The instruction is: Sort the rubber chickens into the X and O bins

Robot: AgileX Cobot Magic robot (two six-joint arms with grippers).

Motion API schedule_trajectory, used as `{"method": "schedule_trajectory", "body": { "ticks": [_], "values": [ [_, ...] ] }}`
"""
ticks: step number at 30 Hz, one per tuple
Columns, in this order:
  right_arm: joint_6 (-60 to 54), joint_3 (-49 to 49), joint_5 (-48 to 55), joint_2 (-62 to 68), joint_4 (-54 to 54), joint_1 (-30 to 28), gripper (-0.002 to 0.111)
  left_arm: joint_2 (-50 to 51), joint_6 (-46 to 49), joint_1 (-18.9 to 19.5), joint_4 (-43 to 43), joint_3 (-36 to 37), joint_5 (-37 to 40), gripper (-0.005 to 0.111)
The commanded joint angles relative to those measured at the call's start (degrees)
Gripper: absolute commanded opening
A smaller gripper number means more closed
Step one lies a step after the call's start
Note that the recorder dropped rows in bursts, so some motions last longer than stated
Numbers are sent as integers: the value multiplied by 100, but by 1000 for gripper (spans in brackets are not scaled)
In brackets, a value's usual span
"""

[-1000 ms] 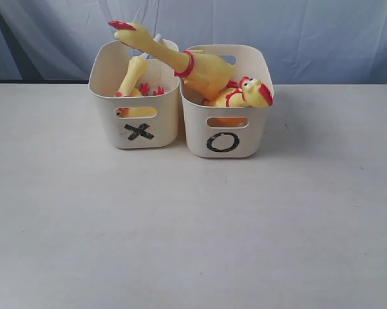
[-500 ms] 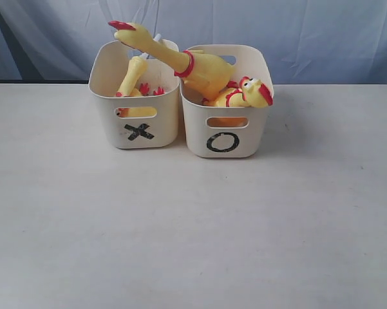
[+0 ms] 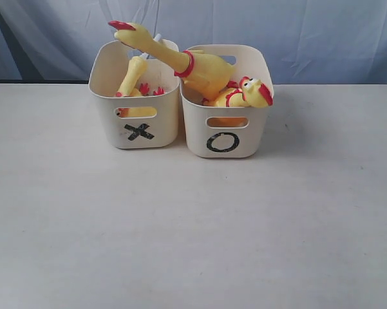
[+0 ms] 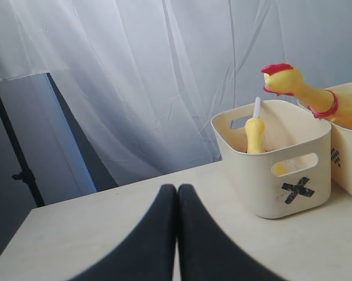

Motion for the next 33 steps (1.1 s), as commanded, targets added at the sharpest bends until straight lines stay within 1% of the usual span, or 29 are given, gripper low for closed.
{"method": "schedule_trajectory", "body": {
  "ticks": [1, 3, 5, 6, 16, 17, 18, 21, 22, 27, 31, 33],
  "values": [
    [-13, 109, 31, -42, 2751, -19, 0, -29, 5, 31, 15, -34, -63, 0],
    [-13, 135, 62, -42, 4056, -19, 0, -29, 5, 31, 15, -34, -63, 0],
    [-13, 135, 62, -42, 4810, -19, 0, -29, 5, 31, 15, -34, -63, 0],
    [-13, 124, 62, -42, 5006, -19, 0, -29, 5, 31, 15, -34, -63, 0],
    [-13, 124, 94, -42, 5068, -19, 0, -29, 5, 31, 41, -22, -86, 0],
    [-13, 124, 94, -42, 5129, -19, 0, -29, 5, 31, 109, 20, -86, 0],
    [-13, 206, 103, -42, 5467, -19, 0, -29, 5, 31, 383, 138, -109, 0],
    [-13, 722, 103, -42, 6447, -19, 0, -29, 5, 31, 1410, 595, -109, 0],
    [-13, 915, 103, -42, 6540, -19, 0, -29, 5, 31, 1473, 716, -93, 0],
    [-13, 2298, 103, -503, 6665, -19, 0, -29, 5, 31, 1275, 1340, -63, 0],
    [-13, 2878, 107, -863, 7135, -19, 0, -29, 5, 31, 1275, 1501, -35, 0],
    [-13, 3082, 107, -924, 7148, -19, 0, -29, 5, 31, 1275, 1540, -24, 0]
  ]
}}
